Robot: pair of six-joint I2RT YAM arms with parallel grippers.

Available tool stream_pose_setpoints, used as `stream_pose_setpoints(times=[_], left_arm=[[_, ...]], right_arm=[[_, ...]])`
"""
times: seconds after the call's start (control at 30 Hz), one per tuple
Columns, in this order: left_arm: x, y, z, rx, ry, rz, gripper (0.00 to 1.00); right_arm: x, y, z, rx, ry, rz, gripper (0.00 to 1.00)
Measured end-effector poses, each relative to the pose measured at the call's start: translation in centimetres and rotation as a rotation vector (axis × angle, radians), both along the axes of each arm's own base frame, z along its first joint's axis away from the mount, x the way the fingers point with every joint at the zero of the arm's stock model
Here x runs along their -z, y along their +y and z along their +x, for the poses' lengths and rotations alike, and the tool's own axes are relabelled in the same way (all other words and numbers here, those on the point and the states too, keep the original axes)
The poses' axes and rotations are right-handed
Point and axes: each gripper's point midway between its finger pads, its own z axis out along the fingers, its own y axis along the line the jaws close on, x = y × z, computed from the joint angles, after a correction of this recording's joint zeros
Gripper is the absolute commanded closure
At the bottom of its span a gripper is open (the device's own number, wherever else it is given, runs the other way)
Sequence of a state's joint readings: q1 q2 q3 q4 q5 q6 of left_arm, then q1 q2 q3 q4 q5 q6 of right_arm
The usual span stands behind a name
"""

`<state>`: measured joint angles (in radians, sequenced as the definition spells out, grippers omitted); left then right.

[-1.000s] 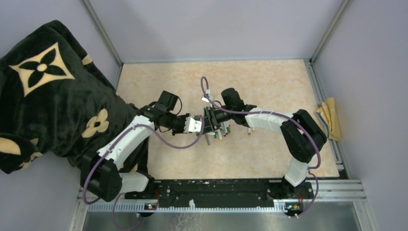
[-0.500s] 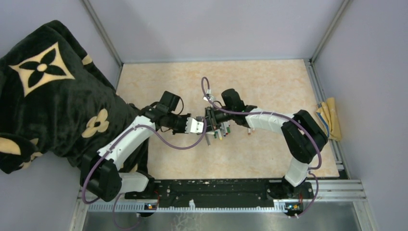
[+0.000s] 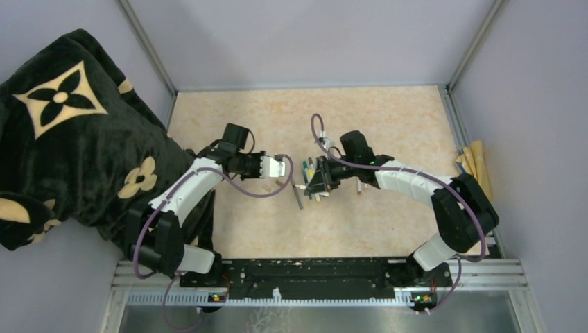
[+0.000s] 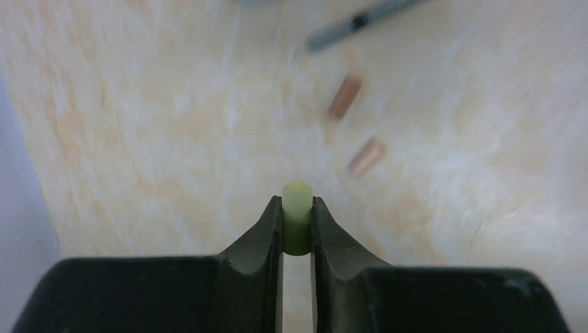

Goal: Open the pen caps

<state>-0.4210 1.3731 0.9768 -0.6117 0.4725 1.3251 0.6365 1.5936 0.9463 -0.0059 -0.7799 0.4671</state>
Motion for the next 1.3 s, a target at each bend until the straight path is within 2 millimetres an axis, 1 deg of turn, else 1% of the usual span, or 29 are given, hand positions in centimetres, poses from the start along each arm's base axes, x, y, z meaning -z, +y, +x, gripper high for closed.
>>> stream_pose_setpoints(times=[0.07,0.13,0.17,0.23,0.33,0.47,0.53,0.6,0.7,0.8,0.93,1.03,1.17,1.3], left_arm=[[0.8,3.8,2.2,-0.121,-0.016,0.075,1.0],[1.5,6.3,3.2,-0.193,-0.016,0.131,1.0],[1.8,6.8,3.4,-0.208,-0.014,0.148,1.0],[2.1,7.3,3.7,-0.222,-0.01,0.166,1.0],[1.9,7.1,3.9,-0.227,-0.005,0.154,1.0],[1.8,6.2,3.9,-0.254,0.027,0.093,1.0],[2.2,5.8,4.2,-0.283,0.048,0.061,1.0],[2.9,5.5,4.7,-0.319,0.077,0.034,0.97],[4.7,5.3,5.1,-0.38,0.141,0.014,0.95],[6.2,5.4,5.2,-0.421,0.182,0.005,0.91],[7.7,5.6,4.2,-0.442,0.222,0.007,0.83],[8.4,5.7,3.7,-0.442,0.245,0.013,0.73],[9.1,5.5,3.2,-0.435,0.276,0.013,0.62],[9.8,5.5,2.7,-0.43,0.3,0.017,0.55]], right_arm=[[0.5,-1.8,-0.7,0.015,0.047,-0.026,1.0],[0.6,-2.9,-1.0,0.028,0.071,-0.046,1.0],[0.7,-3.2,-1.1,0.03,0.078,-0.054,1.0],[0.8,-3.6,-1.4,0.028,0.081,-0.068,1.0],[1.0,-4.1,-1.1,0.058,0.063,-0.103,1.0],[1.7,-5.6,1.6,0.221,-0.026,-0.204,1.0],[1.9,-7.5,4.0,0.395,-0.108,-0.281,1.0],[2.3,-9.3,5.3,0.516,-0.154,-0.331,1.0],[3.5,-12.0,7.0,0.678,-0.201,-0.426,1.0],[4.8,-13.9,8.3,0.784,-0.224,-0.508,1.0],[6.8,-15.6,9.4,0.873,-0.238,-0.592,1.0],[7.8,-16.4,9.6,0.911,-0.243,-0.628,1.0],[8.2,-16.7,10.3,0.942,-0.258,-0.642,1.0],[9.3,-17.0,10.4,0.953,-0.252,-0.67,1.0]])
